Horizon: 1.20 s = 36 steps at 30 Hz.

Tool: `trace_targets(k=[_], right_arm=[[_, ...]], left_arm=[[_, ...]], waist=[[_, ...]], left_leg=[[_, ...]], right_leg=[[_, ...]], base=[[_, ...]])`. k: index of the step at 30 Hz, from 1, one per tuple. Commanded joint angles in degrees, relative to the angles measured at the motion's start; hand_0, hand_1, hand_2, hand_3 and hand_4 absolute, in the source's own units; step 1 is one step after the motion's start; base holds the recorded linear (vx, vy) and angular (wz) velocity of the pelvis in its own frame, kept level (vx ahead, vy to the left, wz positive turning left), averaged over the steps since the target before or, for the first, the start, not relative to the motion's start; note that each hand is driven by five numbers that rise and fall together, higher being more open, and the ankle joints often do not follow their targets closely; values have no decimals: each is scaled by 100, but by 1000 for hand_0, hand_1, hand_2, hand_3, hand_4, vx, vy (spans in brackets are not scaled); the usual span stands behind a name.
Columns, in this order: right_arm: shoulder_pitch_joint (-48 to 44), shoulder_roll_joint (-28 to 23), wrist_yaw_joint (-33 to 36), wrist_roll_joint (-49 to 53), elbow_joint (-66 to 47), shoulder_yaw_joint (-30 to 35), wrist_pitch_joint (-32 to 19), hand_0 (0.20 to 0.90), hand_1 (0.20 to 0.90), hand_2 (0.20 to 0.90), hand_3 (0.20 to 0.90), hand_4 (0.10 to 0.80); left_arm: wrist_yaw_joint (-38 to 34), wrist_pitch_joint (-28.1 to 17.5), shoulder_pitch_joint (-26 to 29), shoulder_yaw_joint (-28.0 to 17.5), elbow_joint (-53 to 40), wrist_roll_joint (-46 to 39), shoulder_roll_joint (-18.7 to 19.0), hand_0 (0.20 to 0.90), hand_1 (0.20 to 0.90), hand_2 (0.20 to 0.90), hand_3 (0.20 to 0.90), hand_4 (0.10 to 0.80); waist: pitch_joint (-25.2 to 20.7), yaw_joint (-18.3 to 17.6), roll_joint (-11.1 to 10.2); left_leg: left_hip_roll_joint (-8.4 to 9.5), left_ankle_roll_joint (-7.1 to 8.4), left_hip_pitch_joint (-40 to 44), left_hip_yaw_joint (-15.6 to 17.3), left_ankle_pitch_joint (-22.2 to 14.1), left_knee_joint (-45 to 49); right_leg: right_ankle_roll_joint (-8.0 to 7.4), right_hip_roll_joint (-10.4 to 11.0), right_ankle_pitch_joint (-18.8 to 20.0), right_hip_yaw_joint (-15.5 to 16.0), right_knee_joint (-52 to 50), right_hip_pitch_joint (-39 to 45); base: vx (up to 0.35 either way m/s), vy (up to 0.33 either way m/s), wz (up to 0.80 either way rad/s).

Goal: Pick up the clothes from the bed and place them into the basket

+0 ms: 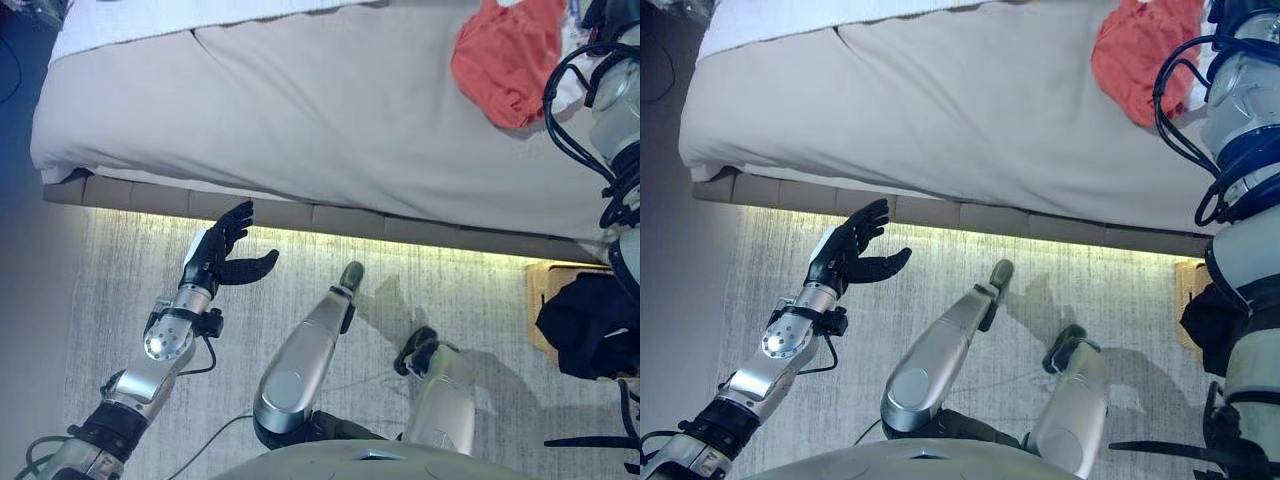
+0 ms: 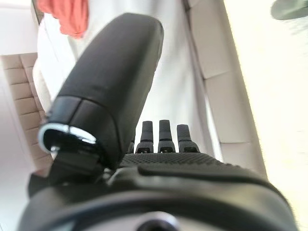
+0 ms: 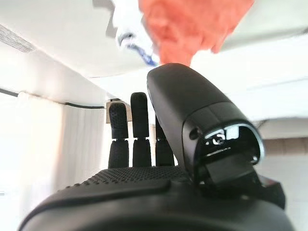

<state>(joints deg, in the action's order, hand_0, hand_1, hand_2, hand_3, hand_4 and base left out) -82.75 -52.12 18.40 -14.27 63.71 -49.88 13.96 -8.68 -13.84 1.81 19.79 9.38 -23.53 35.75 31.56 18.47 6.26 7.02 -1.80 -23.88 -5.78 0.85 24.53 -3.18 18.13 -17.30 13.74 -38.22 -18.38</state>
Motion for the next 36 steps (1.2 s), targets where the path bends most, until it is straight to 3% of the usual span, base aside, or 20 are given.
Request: trace_targets(k=[1,4,5,6,7,14,15,20,26,32,36], right_arm=[[-509,-650,391,148,-321,53,-208,300,300,300,200,100],[-272,-668,229,391,-466,260,-355,300,300,300,200,100],[-111,-670,163,611,-533,376,-383,491,491,491,422,322],[-9,-659,176,750,-557,464,-445,818,818,818,804,704],[132,-653,129,826,-605,596,-500,900,900,900,900,800],[1792,-4,323,2010,-1474,1953,-1059,900,900,900,900,800],[2425,296,487,1995,-1838,2407,-1241,900,900,900,900,800],[4271,1096,1093,1629,-3287,3278,-1268,900,900,900,900,800],[5365,1570,1113,1294,-4108,3537,-1152,900,900,900,900,800],[5502,1551,944,1029,-4221,3579,-1103,900,900,900,900,800],[5418,1414,606,893,-4335,3535,-1029,900,900,900,900,800]], left_arm=[[-108,-285,53,-321,-58,117,56,900,900,900,900,800],[-142,-219,88,-286,24,182,26,900,900,900,900,800],[-174,-207,103,-298,76,208,-2,900,900,900,900,800],[-194,-165,108,-308,87,202,-20,900,900,900,900,800],[-201,-91,125,-312,112,171,-33,900,900,900,900,800],[-312,340,61,-308,617,-135,-407,900,900,900,900,800],[-298,422,-39,-403,918,-282,-589,900,900,900,900,800],[-360,572,-227,-643,1293,-715,-1014,900,900,900,900,800],[-593,638,-94,-826,1286,-622,-1256,900,900,900,900,800],[-600,674,-15,-902,1297,-605,-1263,900,900,900,900,800],[-606,629,76,-915,1417,-639,-1361,900,900,900,900,800]], waist=[[-179,-54,-305],[-306,-126,-394],[-396,-166,-446],[-440,-195,-463],[-502,-241,-472],[-1126,-619,-609],[-1359,-758,-650],[-1893,-1095,-705],[-2137,-1426,-701],[-2238,-1543,-689],[-2153,-1618,-776]], left_leg=[[-518,3,501,-50,-920,216],[-588,45,760,-10,-869,-9],[-637,73,899,18,-830,-162],[-670,88,975,30,-806,-243],[-709,83,1002,58,-648,-362],[-1043,311,1892,257,-133,-1714],[-1129,360,2101,359,27,-2097],[-1288,455,2528,560,277,-2896],[-1360,490,2707,752,172,-2953],[-1463,542,2837,840,119,-2953],[-1556,617,2770,813,100,-2386]], right_leg=[[194,-90,525,12,339,347],[161,-116,590,7,630,622],[139,-138,634,13,816,759],[133,-158,650,9,911,831],[167,-175,787,54,1056,873],[-4,-513,1350,-82,2577,1655],[-67,-604,1528,-153,2923,1797],[-150,-828,1848,-359,3707,2136],[-143,-953,1986,-508,4078,2246],[-43,-1074,1850,-634,4042,2314],[158,-1208,1685,-778,3843,2306]], base=[[0,0,0],[57,-22,-9],[61,-23,-12],[16,9,-12],[31,19,-17],[106,-12,-18],[146,-27,-23],[69,-62,-28],[-31,-75,-20],[-13,-111,-30],[21,-163,-17]])
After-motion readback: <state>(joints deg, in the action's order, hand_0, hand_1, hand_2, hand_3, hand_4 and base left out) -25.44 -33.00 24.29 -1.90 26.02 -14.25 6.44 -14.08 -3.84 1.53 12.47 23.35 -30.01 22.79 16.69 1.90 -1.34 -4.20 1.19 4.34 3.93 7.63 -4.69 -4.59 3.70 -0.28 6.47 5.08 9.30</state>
